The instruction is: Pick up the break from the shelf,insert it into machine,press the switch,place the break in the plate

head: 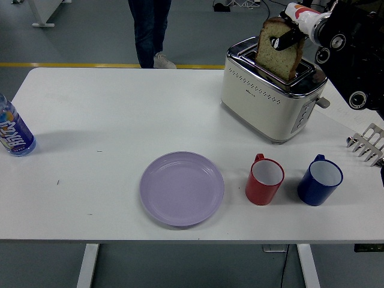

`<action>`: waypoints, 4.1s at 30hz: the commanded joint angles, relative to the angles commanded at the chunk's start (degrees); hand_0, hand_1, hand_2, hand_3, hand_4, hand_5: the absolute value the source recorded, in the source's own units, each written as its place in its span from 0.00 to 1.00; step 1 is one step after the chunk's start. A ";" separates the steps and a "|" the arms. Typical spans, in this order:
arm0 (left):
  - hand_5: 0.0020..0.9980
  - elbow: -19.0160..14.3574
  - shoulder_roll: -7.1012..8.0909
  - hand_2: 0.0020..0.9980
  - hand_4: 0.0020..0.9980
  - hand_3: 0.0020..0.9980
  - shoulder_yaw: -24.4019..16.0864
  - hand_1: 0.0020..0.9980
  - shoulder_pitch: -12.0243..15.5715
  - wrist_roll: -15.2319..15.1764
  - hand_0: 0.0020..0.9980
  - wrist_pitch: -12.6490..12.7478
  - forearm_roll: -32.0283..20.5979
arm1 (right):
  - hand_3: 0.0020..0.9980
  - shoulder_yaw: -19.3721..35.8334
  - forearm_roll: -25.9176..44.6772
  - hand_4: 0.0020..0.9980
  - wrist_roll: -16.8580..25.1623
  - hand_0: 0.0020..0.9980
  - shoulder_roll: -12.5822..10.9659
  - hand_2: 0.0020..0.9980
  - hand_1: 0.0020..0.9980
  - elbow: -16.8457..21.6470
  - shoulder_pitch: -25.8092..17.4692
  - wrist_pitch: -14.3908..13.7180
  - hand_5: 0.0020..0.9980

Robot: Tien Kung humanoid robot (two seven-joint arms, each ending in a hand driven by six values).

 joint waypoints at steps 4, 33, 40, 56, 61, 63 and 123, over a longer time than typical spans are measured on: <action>0.79 0.00 -0.01 0.45 0.34 0.54 -0.06 0.48 0.09 0.02 0.64 -0.02 0.12 | 0.66 0.04 -0.54 0.63 0.34 0.43 0.07 0.59 0.46 -0.16 -0.08 -0.13 0.10; 0.79 0.00 0.04 0.45 0.34 0.54 0.35 0.49 -0.01 -0.17 0.64 0.06 -0.73 | 0.89 2.07 -1.96 0.71 1.67 0.71 -1.72 0.77 0.71 2.01 -0.95 -3.72 0.17; 0.79 0.00 0.02 0.45 0.34 0.54 0.39 0.49 0.07 -0.17 0.64 0.06 -0.91 | 0.90 2.86 -0.40 0.72 1.68 0.74 -3.55 0.78 0.73 4.90 -2.33 -5.31 0.20; 0.79 0.00 -0.17 0.45 0.34 0.54 0.20 0.49 0.30 -0.24 0.63 0.14 -1.18 | 0.88 4.36 7.89 0.66 3.17 0.78 -7.75 0.78 0.75 11.75 -7.93 -12.67 0.31; 0.79 0.00 -0.26 0.45 0.34 0.54 -0.01 0.49 0.39 -0.18 0.63 0.08 -0.90 | 0.88 5.18 8.86 0.64 3.56 0.78 -8.39 0.78 0.75 12.82 -8.93 -13.47 0.31; 0.80 0.00 -0.27 0.46 0.34 0.54 -0.09 0.49 0.45 -0.16 0.63 0.04 -0.81 | 0.87 5.56 9.64 0.65 3.83 0.78 -8.64 0.78 0.75 13.40 -9.56 -14.23 0.31; 0.81 0.00 -0.88 0.46 0.34 0.54 -1.09 0.49 1.26 -0.18 0.63 -0.16 0.03 | 0.81 16.43 25.56 0.55 19.02 0.82 -17.70 0.75 0.76 30.13 -32.80 -23.55 0.34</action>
